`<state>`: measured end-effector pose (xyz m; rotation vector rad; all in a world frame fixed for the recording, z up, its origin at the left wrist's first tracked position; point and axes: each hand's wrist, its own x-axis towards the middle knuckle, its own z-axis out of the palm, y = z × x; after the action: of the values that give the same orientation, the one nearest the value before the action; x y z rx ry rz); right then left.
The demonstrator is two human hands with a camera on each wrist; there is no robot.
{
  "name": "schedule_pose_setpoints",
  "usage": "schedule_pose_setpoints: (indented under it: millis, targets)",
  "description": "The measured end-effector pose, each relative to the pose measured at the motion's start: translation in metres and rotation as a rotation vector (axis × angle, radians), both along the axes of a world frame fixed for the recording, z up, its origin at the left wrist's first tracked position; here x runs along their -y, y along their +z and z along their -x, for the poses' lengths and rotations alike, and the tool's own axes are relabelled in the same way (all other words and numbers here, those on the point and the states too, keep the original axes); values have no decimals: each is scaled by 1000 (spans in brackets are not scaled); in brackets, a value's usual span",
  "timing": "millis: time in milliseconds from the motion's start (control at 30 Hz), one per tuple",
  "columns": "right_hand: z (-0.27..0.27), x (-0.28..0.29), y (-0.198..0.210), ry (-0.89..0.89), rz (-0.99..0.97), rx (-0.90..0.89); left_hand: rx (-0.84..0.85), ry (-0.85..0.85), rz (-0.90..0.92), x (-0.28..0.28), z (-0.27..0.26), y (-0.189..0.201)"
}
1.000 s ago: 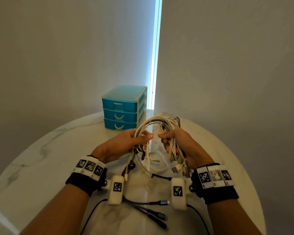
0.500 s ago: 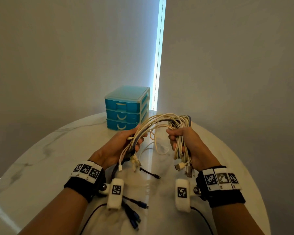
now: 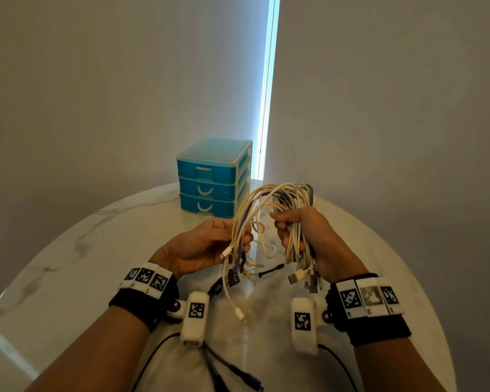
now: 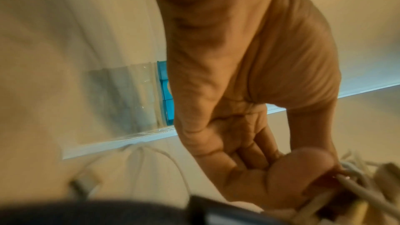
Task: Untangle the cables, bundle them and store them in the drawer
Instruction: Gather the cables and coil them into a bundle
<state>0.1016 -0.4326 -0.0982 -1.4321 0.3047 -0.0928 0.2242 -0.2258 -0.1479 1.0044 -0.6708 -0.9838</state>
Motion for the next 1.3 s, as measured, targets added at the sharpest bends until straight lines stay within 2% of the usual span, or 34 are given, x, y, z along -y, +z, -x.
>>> schedule_pose_setpoints:
  millis: [167, 233, 500, 700, 867, 1033, 1133, 1200, 1300]
  targets:
    - [2, -6, 3, 10, 21, -2, -149, -114, 61, 1, 4, 8]
    - [2, -8, 3, 13, 26, 1, -185, -93, 47, 1, 5, 9]
    - [-1, -10, 1, -4, 49, 18, -108, 33, 14, 1, 2, 6]
    - [-1, -10, 1, 7, 72, 36, -90, 43, -13, 3, 1, 7]
    - [2, -10, 5, 79, -12, 97, 11, 174, -123, 5, -1, 6]
    - [4, -13, 7, 189, -90, 126, 116, 184, -207, 9, -7, 5]
    - [3, -15, 5, 245, -180, 119, 50, 179, -244, 11, -14, 3]
    - [2, -16, 6, 301, -247, 125, 96, 258, -267, 14, -16, 3]
    - [2, -17, 9, 375, -291, 147, 270, 516, -396, 14, -16, 4]
